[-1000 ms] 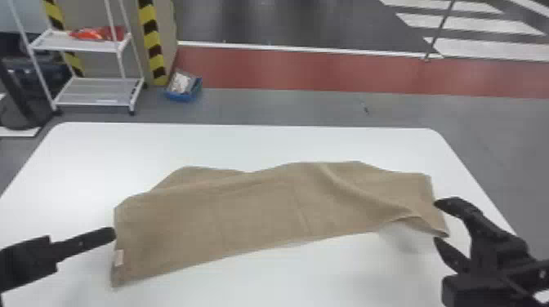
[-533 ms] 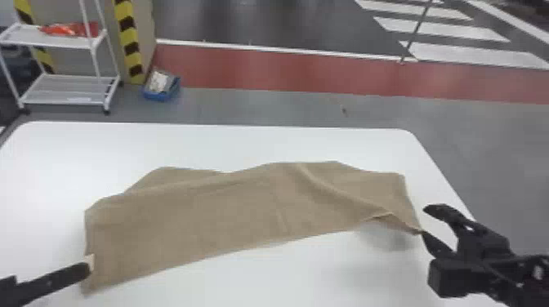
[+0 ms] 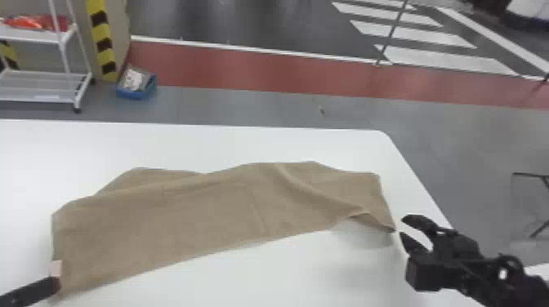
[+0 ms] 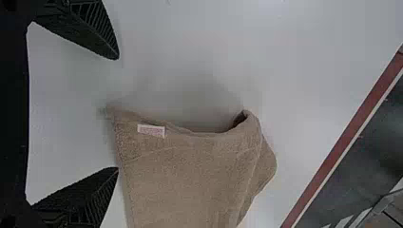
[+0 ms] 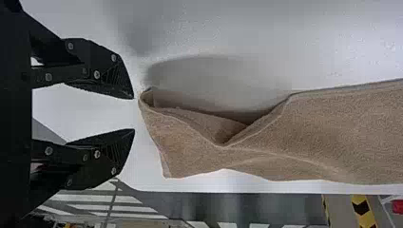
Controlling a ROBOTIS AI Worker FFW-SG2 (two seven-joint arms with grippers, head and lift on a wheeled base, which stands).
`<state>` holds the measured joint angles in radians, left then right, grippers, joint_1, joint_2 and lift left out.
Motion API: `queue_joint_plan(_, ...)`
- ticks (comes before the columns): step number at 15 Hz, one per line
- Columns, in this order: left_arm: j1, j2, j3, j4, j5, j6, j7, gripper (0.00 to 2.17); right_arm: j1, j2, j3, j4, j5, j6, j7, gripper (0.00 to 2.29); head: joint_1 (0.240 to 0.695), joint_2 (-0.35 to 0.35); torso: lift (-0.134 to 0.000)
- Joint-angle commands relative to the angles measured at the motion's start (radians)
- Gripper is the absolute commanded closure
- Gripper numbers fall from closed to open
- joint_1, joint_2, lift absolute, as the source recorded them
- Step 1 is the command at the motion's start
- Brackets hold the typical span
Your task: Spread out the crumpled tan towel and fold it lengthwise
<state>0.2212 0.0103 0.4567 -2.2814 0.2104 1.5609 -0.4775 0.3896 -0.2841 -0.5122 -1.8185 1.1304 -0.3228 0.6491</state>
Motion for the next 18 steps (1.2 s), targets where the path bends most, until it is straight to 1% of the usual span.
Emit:
queue_joint_plan(1, 0.003, 0.0, 0.002, -0.001, 0.0, 0.01, -0.001, 0.05, -0.02, 0.003, 0.014, 0.025, 0.0, 0.018, -0.003, 0.79, 0.695, -0.263, -0.124)
queue_joint_plan(7, 0.007, 0.0, 0.007, -0.015, 0.001, 0.01, -0.007, 0.08, -0.028, 0.011, 0.038, 0.022, 0.005, 0.058, 0.004, 0.79, 0.695, -0.256, -0.124)
queue_joint_plan(13, 0.007, 0.0, 0.011, -0.013, 0.001, 0.01, -0.01, 0.08, 0.02, 0.02, 0.032, -0.03, 0.0, 0.061, 0.003, 0.79, 0.695, -0.249, -0.124)
queue_joint_plan(18, 0.009, 0.0, 0.008, -0.013, 0.004, 0.01, -0.013, 0.08, -0.02, 0.02, 0.044, 0.025, 0.0, 0.077, -0.016, 0.79, 0.695, -0.254, -0.124)
